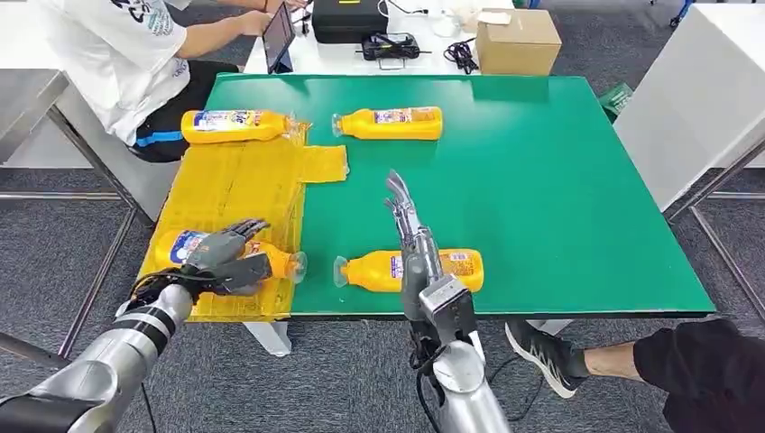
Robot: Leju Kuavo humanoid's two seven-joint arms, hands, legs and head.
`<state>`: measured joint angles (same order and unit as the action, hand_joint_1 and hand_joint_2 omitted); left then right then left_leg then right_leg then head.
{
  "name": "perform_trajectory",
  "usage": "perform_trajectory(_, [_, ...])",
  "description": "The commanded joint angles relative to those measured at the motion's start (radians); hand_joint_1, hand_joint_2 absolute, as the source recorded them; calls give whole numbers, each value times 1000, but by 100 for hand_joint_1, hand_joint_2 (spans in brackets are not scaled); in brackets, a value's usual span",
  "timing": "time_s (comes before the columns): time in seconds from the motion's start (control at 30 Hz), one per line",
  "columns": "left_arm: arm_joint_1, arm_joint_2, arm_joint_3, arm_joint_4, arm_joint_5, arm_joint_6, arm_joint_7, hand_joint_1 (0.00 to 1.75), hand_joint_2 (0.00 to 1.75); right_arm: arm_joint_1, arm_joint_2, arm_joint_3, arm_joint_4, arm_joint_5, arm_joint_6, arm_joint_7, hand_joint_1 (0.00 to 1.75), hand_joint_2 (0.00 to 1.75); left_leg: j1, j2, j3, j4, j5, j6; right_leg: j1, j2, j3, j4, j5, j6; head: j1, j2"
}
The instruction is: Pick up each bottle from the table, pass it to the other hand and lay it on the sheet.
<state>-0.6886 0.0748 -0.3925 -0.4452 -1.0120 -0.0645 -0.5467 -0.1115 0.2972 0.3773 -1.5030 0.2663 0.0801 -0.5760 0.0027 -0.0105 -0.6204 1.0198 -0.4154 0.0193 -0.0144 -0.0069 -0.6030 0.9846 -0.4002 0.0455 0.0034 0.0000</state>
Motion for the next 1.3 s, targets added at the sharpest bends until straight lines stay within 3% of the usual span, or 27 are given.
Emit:
perform_trajectory(0.03, [37, -24, 63, 76, 127, -123, -31, 0, 0, -58, -13, 12, 111, -4, -2, 0, 0, 0, 0, 5, 5, -2, -1, -1, 0, 4, 3, -2, 1, -2, 0, 0])
perform_trajectory(0.27, [53, -48, 98, 58, 289, -189, -56, 0, 0, -70, -5, 7, 144, -1, -3, 0, 0, 0, 1, 5, 9, -4, -1, -1, 1, 4, 8, -4, 1, -3, 0, 0])
perform_trajectory(0.4, [73, -124, 173, -28, 370, -73, -73, 0, 0, -56, -12, 2, 135, 14, -29, -2, 0, 0, 0, 2, 8, -2, 0, -1, 0, 2, 8, -2, 0, -1, 0, 0])
perform_trajectory(0.53, [81, -126, 184, -51, 382, -61, -64, 0, 0, -56, -14, 3, 136, 14, -30, -3, 0, 0, 1, 0, 7, -1, -1, 0, 1, 0, 7, -2, 0, -1, 1, 0])
perform_trajectory(0.6, [106, -179, 284, -149, 416, 149, -82, 0, 0, -43, -11, -3, 121, 21, -61, -5, 0, 0, 1, 2, 7, -2, -1, -1, 1, 2, 7, -3, 0, -2, 0, 0])
perform_trajectory(0.73, [114, -199, 314, -197, 416, 193, -73, 0, 0, -37, -11, -3, 111, 26, -67, -3, 0, 0, 1, 2, 8, -2, -1, -1, 1, 2, 7, -3, 0, -2, 0, 0])
perform_trajectory(0.77, [211, -304, 511, -609, 461, 213, 54, 0, 0, -35, -23, 8, 78, 128, -120, 63, 0, 0, 0, 1, 6, -1, -1, 0, 0, 1, 6, -2, 0, -1, 0, 0])
perform_trajectory(0.87, [227, -302, 520, -633, 459, 197, 62, 0, 0, -37, -22, 2, 82, 128, -120, 63, 0, 0, 1, 2, -1, 2, -2, 0, 1, 0, -1, 0, -1, -1, 0, 0])
perform_trajectory(0.97, [240, -350, 631, -664, 564, 177, 27, 0, 0, -64, -40, -10, 137, 303, -189, 190, 0, 0, 1, 5, 0, 0, -2, 0, 1, 3, -2, -1, 0, -1, 0, 0])
perform_trajectory(1.0, [254, -357, 647, -681, 584, 164, 20, 0, 0, -71, -45, -24, 153, 349, -190, 219, 0, 175, 1, 5, -1, 0, -2, 0, 1, 3, -3, -1, 0, -1, 0, 0])
perform_trajectory(1.07, [289, -366, 659, -729, 595, 167, -4, 0, 0, -87, -57, -61, 180, 422, -219, 241, 0, 175, 1, 5, -1, 0, -1, 0, 1, 3, -3, -2, 0, 0, 0, 0])
perform_trajectory(1.3, [293, -369, 661, -739, 595, 167, -4, 0, 0, -87, -58, -60, 178, 437, -211, 247, 0, 175, 1, 3, -5, 0, -1, 0, 1, 2, -6, -1, 0, 0, 0, 0])
